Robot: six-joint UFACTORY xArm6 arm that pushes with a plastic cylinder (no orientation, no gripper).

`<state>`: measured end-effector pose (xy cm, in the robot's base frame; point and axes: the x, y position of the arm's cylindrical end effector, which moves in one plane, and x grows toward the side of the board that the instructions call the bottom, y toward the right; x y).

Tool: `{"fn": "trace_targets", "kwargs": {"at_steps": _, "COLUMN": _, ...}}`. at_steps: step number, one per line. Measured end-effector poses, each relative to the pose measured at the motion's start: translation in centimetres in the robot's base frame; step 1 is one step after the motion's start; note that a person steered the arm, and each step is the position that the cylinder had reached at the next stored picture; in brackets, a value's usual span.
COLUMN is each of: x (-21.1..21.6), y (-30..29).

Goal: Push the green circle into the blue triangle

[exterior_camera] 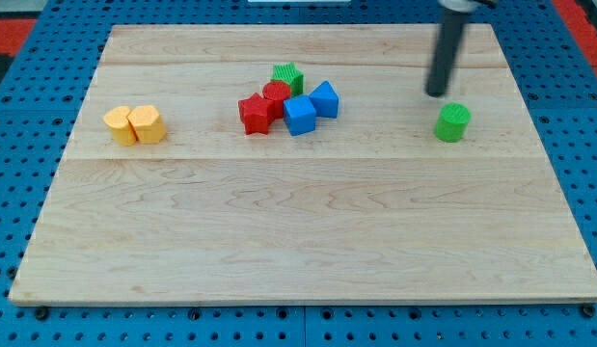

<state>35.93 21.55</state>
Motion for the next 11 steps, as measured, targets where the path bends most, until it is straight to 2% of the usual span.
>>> {"fn": "trace_targets", "kwargs": {"at_steps": 1, "x": 4.2, "y": 1.9}}
{"fn": "trace_targets", "kwargs": {"at_steps": 3, "x": -0.7, "y": -5.7}}
{"fn": "trace_targets", "kwargs": {"at_steps": 4, "x": 3.1, "y": -1.6}}
{"fn": "trace_targets", "kwargs": {"at_steps": 5, "x": 4.1, "y": -4.9}}
{"fn": "trace_targets", "kwargs": {"at_steps": 6, "x": 1.9, "y": -8.8}}
{"fn": "trace_targets", "kwargs": {"at_steps": 9, "x": -2.7, "y": -13.0}}
{"fn": "trace_targets", "kwargs": {"at_steps": 11, "x": -3.5, "y": -15.4}}
